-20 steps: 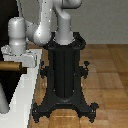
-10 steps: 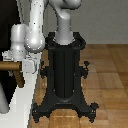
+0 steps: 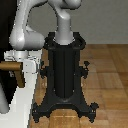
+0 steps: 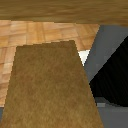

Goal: Open the door by pressing down and pulling on the handle.

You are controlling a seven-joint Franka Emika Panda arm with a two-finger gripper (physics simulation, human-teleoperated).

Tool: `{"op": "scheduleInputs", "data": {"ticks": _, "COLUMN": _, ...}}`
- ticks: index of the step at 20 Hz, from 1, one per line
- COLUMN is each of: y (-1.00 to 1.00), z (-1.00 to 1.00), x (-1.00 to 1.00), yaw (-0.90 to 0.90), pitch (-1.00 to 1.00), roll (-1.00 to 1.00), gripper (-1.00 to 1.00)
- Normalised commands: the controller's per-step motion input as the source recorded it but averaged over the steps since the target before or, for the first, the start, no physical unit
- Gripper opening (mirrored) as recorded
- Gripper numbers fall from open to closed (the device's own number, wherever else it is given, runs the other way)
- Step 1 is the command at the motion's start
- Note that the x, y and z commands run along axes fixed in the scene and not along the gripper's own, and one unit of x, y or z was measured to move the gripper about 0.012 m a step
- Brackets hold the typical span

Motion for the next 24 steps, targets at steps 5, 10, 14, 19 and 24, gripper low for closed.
{"op": "scheduleInputs", "data": {"ticks": 5, "y": 0.0, "z": 0.0, "x": 0.0, "yaw": 0.0, "pitch": 0.0, "roll": 0.0, "gripper": -1.0}}
{"op": "scheduleInputs", "data": {"ticks": 10, "y": 0.0, "z": 0.0, "x": 0.0, "yaw": 0.0, "pitch": 0.0, "roll": 0.0, "gripper": -1.0}}
{"op": "scheduleInputs", "data": {"ticks": 14, "y": 0.0, "z": 0.0, "x": 0.0, "yaw": 0.0, "pitch": 0.0, "roll": 0.0, "gripper": -1.0}}
{"op": "scheduleInputs", "data": {"ticks": 19, "y": 0.2, "z": 0.0, "x": 0.0, "yaw": 0.0, "pitch": 0.0, "roll": 0.0, "gripper": -1.0}}
{"op": "scheduleInputs", "data": {"ticks": 24, "y": 0.8, "z": 0.0, "x": 0.0, "yaw": 0.0, "pitch": 0.0, "roll": 0.0, "gripper": -1.0}}
